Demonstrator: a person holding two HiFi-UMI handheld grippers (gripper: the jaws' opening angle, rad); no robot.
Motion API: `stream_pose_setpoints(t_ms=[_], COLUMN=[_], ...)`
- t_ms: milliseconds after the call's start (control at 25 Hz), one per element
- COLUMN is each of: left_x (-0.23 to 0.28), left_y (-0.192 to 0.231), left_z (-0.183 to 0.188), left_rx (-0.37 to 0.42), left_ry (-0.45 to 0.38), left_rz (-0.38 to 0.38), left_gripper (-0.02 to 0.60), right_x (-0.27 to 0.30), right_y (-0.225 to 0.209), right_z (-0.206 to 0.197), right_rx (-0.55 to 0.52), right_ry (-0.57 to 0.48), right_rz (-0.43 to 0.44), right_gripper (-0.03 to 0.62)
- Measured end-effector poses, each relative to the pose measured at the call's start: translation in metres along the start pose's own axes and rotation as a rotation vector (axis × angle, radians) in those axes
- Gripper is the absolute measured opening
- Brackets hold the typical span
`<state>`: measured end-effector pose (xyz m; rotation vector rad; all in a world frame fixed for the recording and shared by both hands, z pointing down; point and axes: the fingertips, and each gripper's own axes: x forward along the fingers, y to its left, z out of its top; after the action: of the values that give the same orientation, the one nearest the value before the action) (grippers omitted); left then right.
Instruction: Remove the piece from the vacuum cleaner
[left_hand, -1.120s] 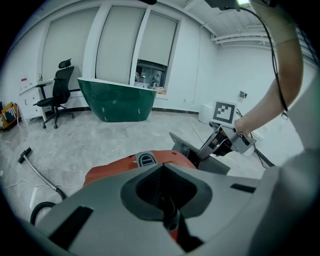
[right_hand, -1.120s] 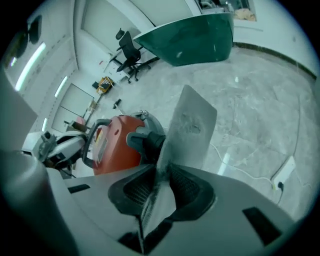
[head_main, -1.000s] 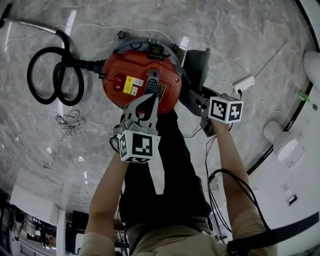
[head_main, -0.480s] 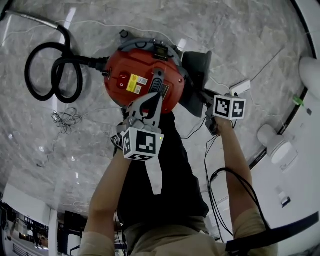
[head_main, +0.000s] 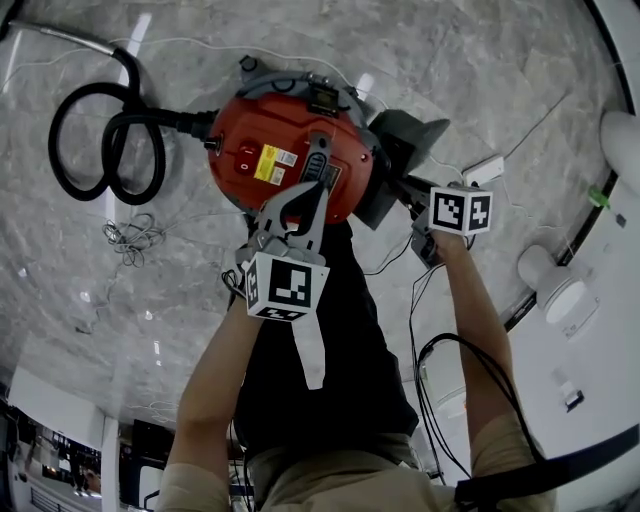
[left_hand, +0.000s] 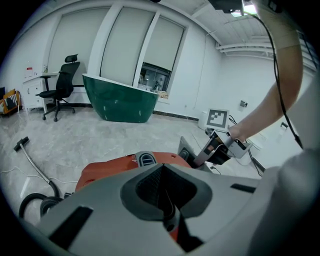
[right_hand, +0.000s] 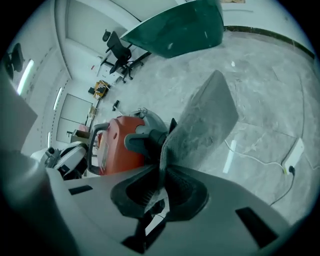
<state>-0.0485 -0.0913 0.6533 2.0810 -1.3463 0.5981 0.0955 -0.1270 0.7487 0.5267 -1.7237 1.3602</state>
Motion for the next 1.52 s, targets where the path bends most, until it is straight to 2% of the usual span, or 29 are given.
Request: stream_pose_setpoints(t_ms=[200,400,480,640,840,1000,1120,1200,1360,1520], left_x=[0.001,-0.001,0.000,0.000,0.001,-0.002,-0.012,-0.023,-0.047,-0.074], left_y=[-0.001,0.001,0.001,-0.002,-0.003,-0.004,-0.001,0.002,0.001,-0.004], left_z=[0.000,0.000,0.001,0.000,-0.003,-0.003,0.004,0.009,0.020,0.041], left_rx=[0.016,0.016,0.024,0.073,0.147,0.193,0.178,0.164,0.195,0.227], left_ry=[0.013,0.011,0.010,0.030,0.077,0.103,0.079,0.071,0.085,0.074], left_rz=[-0.019,-0.008,-0.004,-0.020,-0.049,-0.060,-0.044,-0.026,-0.014,-0.015], left_gripper=[0.003,0.003,0.003,0.003,0.003,0.003,0.003,0.003,0.003,0.003], right_x=[0.005,0.008,0.010,0.012,0.010,-0.001,-0.014,-0.026,-0.069,-0.121], right_y=[0.009,0.012,0.014,0.012,0.010,0.007,0.005,-0.002,-0.016,0.007], right_z=[0.001,-0.002,-0.002,-0.004,-0.006,-0.015,-0.025,-0.030,-0.025,0.001], right_rx=[-0.140,-0.368,-0.410,-0.338,-0.140,-0.003,0.034,0.031,0.089,0.165], right_ry=[0.055,0.143,0.177,0.209,0.101,0.061,0.072,0.069,-0.067,-0.268], right_rz=[-0.041,-0.101,-0.111,-0.110,-0.042,0.018,0.049,0.031,-0.036,0.027], right_gripper=[0.035,0.049,0.057,0.069,0.070,0.071,0.069,0.069,0.069,0.067])
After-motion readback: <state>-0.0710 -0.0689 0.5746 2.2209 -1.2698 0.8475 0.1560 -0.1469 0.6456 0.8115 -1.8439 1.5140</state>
